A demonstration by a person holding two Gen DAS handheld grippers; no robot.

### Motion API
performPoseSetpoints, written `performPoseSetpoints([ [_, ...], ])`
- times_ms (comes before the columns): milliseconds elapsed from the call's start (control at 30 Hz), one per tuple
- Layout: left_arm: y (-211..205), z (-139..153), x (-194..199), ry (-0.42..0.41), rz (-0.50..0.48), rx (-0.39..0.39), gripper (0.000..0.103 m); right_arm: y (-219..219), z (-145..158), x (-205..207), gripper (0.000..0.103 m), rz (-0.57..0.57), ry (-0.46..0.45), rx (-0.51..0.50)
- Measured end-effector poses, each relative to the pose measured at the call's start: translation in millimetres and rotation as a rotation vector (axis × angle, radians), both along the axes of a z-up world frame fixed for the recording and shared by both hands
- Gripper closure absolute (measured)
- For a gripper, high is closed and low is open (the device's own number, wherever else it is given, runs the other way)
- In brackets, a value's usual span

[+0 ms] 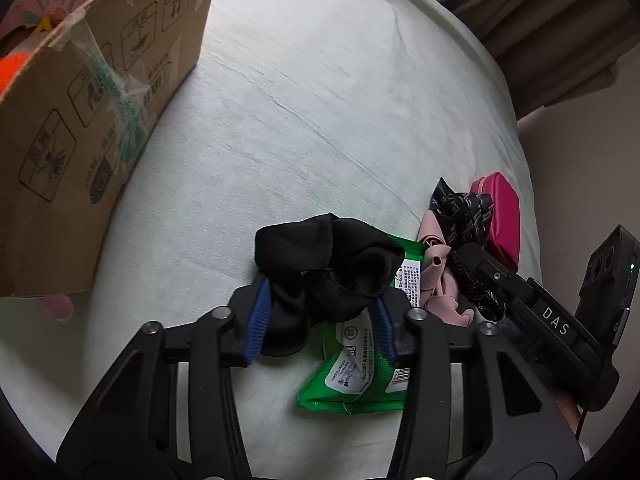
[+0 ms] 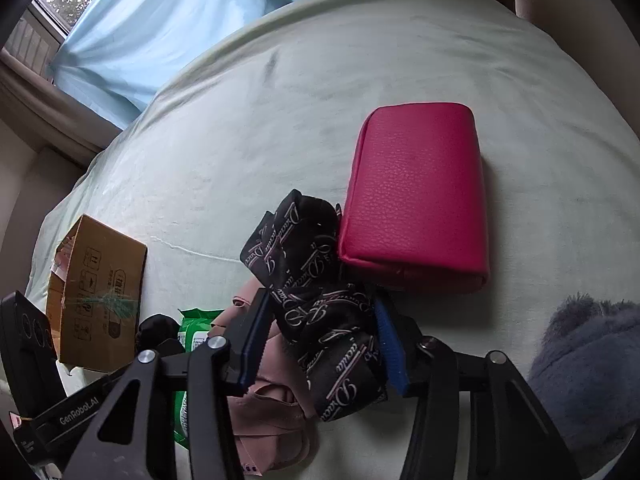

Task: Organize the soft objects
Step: 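Grasp the black sock with the left tool while the right tool grasps the black patterned scarf, then carry the black sock with the left tool and scarf with the right tool over the box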

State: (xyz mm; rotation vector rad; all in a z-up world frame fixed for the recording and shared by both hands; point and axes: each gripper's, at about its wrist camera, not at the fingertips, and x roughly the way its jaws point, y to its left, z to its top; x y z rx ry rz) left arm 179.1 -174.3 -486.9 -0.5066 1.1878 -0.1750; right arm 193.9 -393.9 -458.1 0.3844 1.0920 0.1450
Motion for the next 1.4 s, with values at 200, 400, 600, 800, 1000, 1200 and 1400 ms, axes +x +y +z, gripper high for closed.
performPoseSetpoints([
  [200, -2.7, 8.4, 1.3, -0.009, -0.024, 0.05, 0.079, 0.1, 2.6, -2.8, 0.063, -0.013, -0.006, 0.004],
  [400, 3.1, 22.3, -3.7, -0.029, -0.03, 0.051, 0.079, -1.7, 11.8, -8.1, 0.064, -0.024, -0.019, 0.015],
  [600, 6.0, 46.0, -8.9, -0.056, -0.036, 0.051, 0.079, -2.4, 29.8, -16.4, 0.064, -0.032, -0.036, 0.021],
  [800, 12.8, 90.8, -19.4, -0.101, -0.039, 0.049, 0.079, -4.0, 67.1, -30.8, 0.064, -0.049, -0.069, 0.02],
  [1000, 23.7, 157.5, -33.9, -0.162, -0.062, 0.067, 0.079, 0.7, 128.6, -49.5, 0.064, -0.06, -0.118, -0.005],
  [1200, 45.8, 221.7, -44.4, -0.215, -0.082, 0.072, 0.079, 17.8, 191.0, -71.5, 0.064, -0.065, -0.163, -0.037],
  [1400, 86.4, 274.4, -51.4, -0.265, -0.098, 0.073, 0.079, 55.7, 247.6, -90.9, 0.064, -0.078, -0.209, -0.088],
])
